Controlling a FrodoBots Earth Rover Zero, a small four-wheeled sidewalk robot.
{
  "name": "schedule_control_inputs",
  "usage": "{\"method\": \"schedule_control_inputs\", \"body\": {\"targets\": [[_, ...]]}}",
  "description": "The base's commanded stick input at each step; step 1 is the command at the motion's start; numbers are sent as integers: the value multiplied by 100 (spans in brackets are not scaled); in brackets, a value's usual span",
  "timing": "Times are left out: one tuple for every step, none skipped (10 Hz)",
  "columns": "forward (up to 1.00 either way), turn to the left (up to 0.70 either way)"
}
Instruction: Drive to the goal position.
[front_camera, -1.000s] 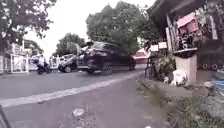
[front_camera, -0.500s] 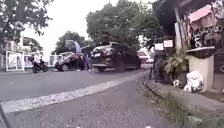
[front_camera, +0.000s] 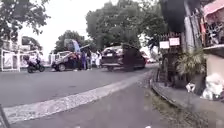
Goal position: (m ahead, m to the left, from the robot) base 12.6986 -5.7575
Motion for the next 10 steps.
{"method": "schedule_control_inputs", "body": {"targets": [[100, 2], [100, 0], [100, 0], [100, 0], [100, 0], [100, 0], [100, 0], [100, 0], [100, 0], [100, 0]]}}
